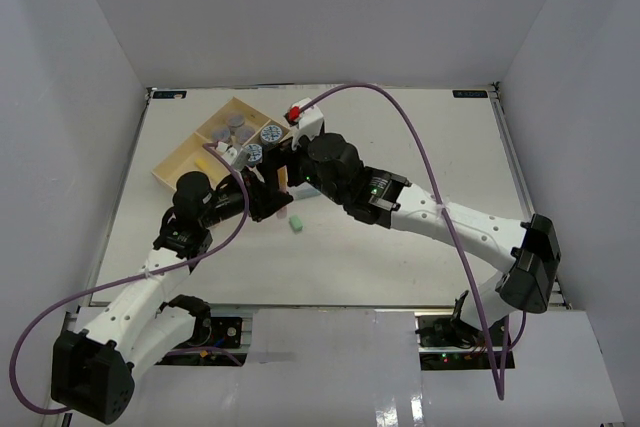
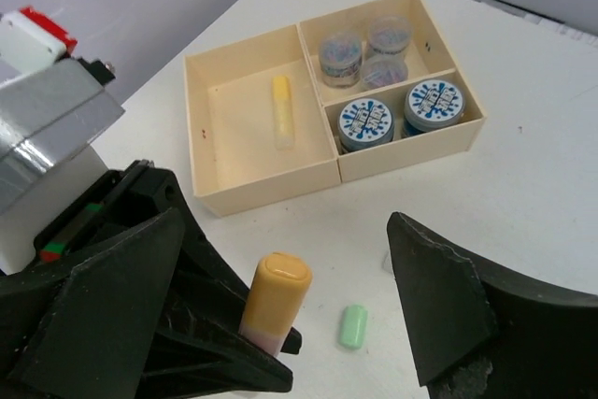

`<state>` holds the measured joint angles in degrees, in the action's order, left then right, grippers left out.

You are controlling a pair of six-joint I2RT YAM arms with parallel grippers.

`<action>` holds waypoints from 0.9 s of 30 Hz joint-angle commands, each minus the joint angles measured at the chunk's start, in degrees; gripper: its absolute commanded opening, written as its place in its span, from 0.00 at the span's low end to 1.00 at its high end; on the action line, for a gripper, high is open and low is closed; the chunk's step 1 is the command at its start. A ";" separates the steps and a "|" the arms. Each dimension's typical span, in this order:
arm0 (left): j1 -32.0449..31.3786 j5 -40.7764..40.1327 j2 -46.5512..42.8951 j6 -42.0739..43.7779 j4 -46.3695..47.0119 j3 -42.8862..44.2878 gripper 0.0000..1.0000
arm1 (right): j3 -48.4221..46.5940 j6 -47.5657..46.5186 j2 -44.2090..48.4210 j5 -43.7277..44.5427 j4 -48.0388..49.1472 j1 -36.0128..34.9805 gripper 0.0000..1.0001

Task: Sort the stationery into containers
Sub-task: Place the pen in the storage box.

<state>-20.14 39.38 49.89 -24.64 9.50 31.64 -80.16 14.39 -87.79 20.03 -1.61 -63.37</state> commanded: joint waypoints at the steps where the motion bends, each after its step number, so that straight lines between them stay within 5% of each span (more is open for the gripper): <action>1: 0.19 -1.48 -0.06 -1.11 0.27 0.35 0.00 | -3.86 -2.96 0.42 5.27 0.90 1.32 0.95; 6: 0.19 -6.93 1.43 -2.51 -5.97 1.58 0.00 | -1.41 -3.94 3.67 11.16 0.90 6.94 0.90; 14: 1.94 -23.87 4.25 -5.85 -16.50 5.88 0.01 | 16.77 -1.91 19.22 12.49 0.90 16.69 0.90; 19: 9.84 -30.32 8.98 -4.98 -23.72 12.38 0.01 | 31.19 -1.21 27.84 12.93 0.90 19.33 0.90; 27: 28.12 -27.77 20.23 -4.89 -26.20 18.63 0.12 | 41.22 0.28 32.15 8.62 0.73 21.80 0.90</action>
<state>4.10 12.21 67.85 -29.56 -14.13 47.64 -39.51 13.54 -57.47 29.95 -3.03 -41.91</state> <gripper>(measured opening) 0.286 0.900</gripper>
